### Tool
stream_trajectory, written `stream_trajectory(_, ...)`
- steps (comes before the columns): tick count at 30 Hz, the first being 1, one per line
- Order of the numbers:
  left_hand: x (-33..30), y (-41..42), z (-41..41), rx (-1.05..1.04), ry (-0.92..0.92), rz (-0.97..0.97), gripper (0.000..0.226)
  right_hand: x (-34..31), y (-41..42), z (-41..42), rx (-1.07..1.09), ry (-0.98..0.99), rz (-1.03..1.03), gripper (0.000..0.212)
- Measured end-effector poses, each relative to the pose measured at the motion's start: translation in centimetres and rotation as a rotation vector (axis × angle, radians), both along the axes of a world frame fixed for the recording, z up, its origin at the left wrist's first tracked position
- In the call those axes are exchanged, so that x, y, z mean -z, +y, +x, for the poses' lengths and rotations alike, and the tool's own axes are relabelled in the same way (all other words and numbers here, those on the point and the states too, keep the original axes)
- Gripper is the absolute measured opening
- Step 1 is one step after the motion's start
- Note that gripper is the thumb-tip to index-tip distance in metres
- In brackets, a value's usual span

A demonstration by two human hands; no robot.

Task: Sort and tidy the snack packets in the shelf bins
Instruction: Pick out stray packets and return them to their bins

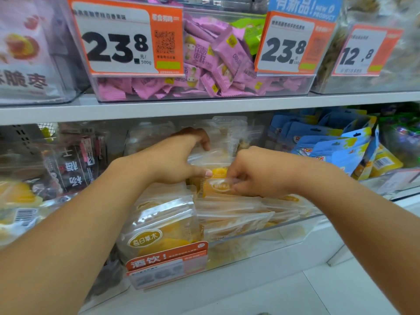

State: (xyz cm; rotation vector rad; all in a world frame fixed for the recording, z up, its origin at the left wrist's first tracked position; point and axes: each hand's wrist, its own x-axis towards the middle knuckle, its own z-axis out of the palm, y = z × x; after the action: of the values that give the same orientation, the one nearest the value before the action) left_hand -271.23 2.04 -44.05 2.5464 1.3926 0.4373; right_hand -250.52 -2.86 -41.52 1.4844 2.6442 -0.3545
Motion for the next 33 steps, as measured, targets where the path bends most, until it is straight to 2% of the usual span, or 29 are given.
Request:
stream_trajectory(1,0.0,0.0,0.0,0.013,-0.01,-0.015,0.048,0.5,0.3,-0.4,0.004,-0.008,0.091,0.022)
stream_trajectory(3,-0.1,-0.2,0.1,0.036,-0.04,-0.023,0.041,1.3,1.2,-1.0,0.048,0.106,0.213,0.024)
stream_trajectory(6,-1.3,-0.4,-0.3,0.003,-0.151,-0.105,0.01,1.7,2.3,-1.1,0.145,0.36,0.264,0.026)
stream_trajectory(8,-2.1,-0.9,-0.6,-0.013,-0.16,-0.203,0.028,1.7,2.4,-1.3,0.178,0.422,0.224,0.027)
stream_trajectory(11,-1.6,-1.8,0.1,0.039,0.021,-0.021,0.046,2.0,2.1,-2.2,0.166,0.282,0.25,0.033)
stream_trajectory(14,-0.5,-1.8,0.5,-0.073,0.039,0.086,0.033,2.1,1.6,-2.5,0.238,0.205,0.379,0.042)
stream_trajectory(17,-0.2,-1.4,0.1,-0.121,0.034,0.026,0.031,-0.4,-0.4,-0.7,0.241,0.314,0.436,0.034)
stream_trajectory(19,-0.1,-1.5,0.1,-0.126,0.018,0.01,0.027,-2.4,-2.8,0.3,0.139,0.388,0.306,0.038)
stream_trajectory(22,-0.1,-1.7,0.3,-0.132,0.017,0.005,0.025,-1.8,-4.9,-0.1,0.0,0.133,0.065,0.046)
stream_trajectory(29,-0.4,-2.0,0.2,-0.148,-0.008,-0.049,0.027,-0.2,-1.7,-0.6,0.035,-0.044,0.301,0.013)
stream_trajectory(31,-0.3,-2.0,0.2,-0.145,-0.013,-0.064,0.026,0.4,-1.0,-0.4,0.044,-0.003,0.274,0.014)
stream_trajectory(33,-0.3,-2.0,0.0,-0.147,-0.007,-0.068,0.024,0.9,-0.9,-0.2,0.015,0.106,0.221,0.031)
